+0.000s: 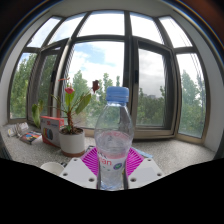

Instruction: Pour water

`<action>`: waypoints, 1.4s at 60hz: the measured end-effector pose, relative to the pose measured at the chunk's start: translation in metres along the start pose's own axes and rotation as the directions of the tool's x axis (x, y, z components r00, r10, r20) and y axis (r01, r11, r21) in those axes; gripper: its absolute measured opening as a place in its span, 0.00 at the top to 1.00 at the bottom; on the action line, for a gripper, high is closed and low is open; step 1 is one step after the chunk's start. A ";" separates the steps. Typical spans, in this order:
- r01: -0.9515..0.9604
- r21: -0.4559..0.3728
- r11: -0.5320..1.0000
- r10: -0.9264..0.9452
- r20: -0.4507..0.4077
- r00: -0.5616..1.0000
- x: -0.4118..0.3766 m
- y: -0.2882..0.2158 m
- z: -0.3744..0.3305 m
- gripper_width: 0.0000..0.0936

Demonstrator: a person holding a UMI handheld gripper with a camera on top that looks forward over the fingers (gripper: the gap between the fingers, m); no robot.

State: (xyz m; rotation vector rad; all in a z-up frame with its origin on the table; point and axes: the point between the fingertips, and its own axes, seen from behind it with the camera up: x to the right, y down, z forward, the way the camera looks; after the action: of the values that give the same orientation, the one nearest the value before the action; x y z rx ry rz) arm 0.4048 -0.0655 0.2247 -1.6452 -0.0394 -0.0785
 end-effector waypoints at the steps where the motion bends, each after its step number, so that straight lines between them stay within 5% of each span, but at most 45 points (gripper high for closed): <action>1: -0.003 -0.018 1.000 0.004 0.007 1.000 0.000 0.011 0.001 0.68; 20: -0.035 -0.185 0.982 0.053 0.095 0.994 -0.029 0.151 0.014 0.68; 25: -0.021 -0.119 0.993 0.033 0.101 0.994 -0.027 0.143 0.012 0.64; 33: -0.039 -0.155 0.987 0.057 0.109 0.992 -0.028 0.148 0.015 0.46; 39: -0.061 -0.226 0.972 0.084 0.091 0.992 -0.025 0.157 0.008 0.08; 68: -0.045 -0.268 0.962 0.014 -0.115 0.993 -0.044 0.101 -0.189 0.09; 84: -0.006 -0.265 0.964 -0.030 -0.131 0.991 -0.096 0.076 -0.315 0.09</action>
State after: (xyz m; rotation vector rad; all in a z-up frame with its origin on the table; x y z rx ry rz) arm 0.3060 -0.3834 0.1649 -1.9036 0.0663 -0.2114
